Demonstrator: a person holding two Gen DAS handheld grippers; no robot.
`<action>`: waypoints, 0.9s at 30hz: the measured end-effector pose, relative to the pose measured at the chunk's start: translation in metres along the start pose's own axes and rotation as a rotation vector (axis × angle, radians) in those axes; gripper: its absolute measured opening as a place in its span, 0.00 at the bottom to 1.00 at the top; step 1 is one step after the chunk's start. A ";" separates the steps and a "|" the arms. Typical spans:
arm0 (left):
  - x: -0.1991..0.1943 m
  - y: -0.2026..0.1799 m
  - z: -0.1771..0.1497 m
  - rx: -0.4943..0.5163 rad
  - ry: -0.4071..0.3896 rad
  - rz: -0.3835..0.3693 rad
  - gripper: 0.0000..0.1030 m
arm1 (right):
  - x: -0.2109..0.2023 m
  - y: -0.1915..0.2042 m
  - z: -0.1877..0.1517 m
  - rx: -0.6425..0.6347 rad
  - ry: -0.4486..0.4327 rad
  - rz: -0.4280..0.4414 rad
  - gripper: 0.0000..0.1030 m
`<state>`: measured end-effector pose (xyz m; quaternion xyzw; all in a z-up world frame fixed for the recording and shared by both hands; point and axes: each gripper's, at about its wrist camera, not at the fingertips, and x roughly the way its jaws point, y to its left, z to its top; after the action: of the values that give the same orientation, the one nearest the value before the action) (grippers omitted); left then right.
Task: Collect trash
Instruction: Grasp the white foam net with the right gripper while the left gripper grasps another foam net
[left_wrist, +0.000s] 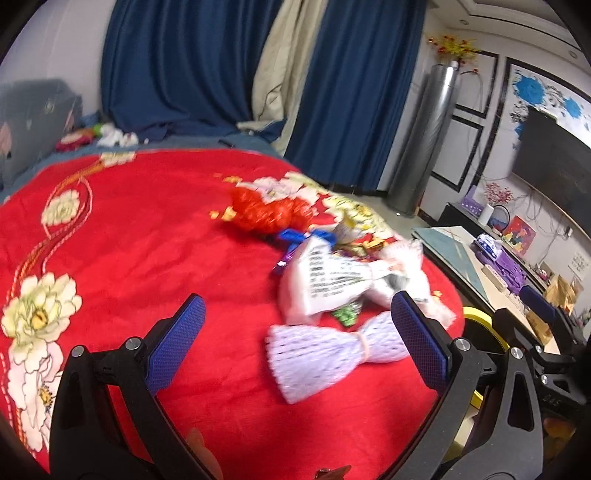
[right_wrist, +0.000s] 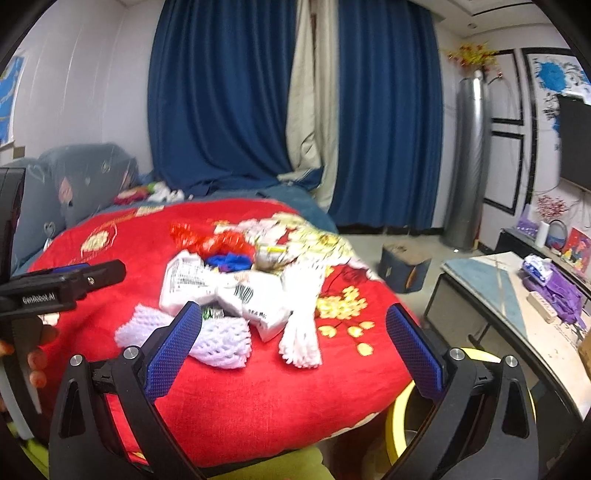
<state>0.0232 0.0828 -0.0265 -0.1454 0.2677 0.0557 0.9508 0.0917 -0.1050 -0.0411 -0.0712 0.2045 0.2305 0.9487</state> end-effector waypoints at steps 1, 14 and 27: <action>0.004 0.006 -0.001 -0.013 0.017 -0.023 0.90 | 0.006 -0.001 -0.001 -0.001 0.015 0.002 0.94; 0.047 0.027 -0.018 -0.103 0.190 -0.163 0.90 | 0.066 -0.019 -0.019 0.006 0.161 0.005 0.67; 0.068 0.016 -0.034 -0.054 0.303 -0.218 0.58 | 0.096 -0.033 -0.038 0.085 0.272 0.071 0.25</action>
<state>0.0617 0.0897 -0.0937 -0.2059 0.3890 -0.0627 0.8957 0.1710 -0.1041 -0.1149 -0.0542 0.3432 0.2432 0.9056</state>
